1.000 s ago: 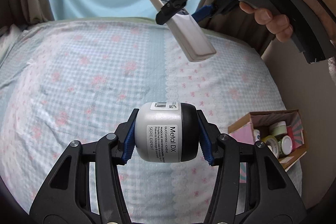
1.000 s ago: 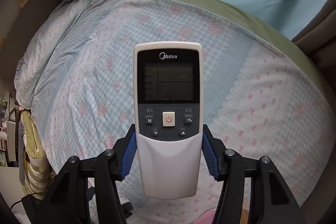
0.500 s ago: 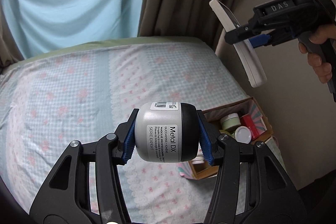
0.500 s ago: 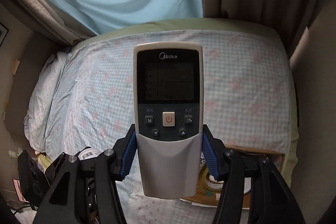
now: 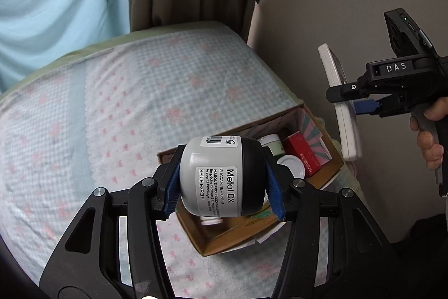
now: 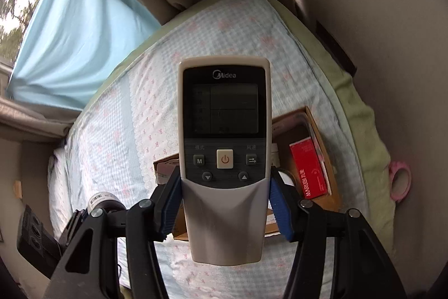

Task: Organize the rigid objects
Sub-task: 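Carry jar and remote to the cardboard box and release both inside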

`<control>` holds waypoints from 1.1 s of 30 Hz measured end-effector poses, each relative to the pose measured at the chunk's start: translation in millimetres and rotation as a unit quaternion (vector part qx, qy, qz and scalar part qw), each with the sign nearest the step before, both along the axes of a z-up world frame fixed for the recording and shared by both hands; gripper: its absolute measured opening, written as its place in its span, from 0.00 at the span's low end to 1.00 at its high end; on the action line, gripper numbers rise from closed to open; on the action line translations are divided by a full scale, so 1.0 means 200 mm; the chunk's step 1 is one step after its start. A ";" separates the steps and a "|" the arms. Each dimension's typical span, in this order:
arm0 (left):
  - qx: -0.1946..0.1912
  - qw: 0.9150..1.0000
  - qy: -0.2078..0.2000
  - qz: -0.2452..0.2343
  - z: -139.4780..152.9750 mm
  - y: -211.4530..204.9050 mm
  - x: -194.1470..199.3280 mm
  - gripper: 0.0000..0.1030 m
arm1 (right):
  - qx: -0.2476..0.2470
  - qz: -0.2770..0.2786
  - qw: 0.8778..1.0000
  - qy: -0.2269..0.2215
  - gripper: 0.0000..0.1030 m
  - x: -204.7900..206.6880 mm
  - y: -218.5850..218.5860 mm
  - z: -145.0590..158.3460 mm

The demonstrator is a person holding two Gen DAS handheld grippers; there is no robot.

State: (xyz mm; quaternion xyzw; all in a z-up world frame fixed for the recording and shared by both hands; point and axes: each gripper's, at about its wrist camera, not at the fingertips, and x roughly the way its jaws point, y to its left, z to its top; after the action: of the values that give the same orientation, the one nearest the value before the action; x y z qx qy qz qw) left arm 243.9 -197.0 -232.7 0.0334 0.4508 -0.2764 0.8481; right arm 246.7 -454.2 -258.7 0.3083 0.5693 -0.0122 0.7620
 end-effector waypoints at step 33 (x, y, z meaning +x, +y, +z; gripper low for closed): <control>0.175 0.975 0.106 -0.084 -0.62 -0.40 0.17 1.00 | 0.000 -0.122 0.989 0.079 0.99 -0.09 -0.08 -0.57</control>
State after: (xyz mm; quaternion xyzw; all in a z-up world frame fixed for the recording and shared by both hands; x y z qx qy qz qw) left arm 278.1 -276.8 -356.7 0.1892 0.5754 -0.2656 0.7501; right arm 229.3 -469.2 -372.9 0.3733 0.5862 -0.1294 0.7073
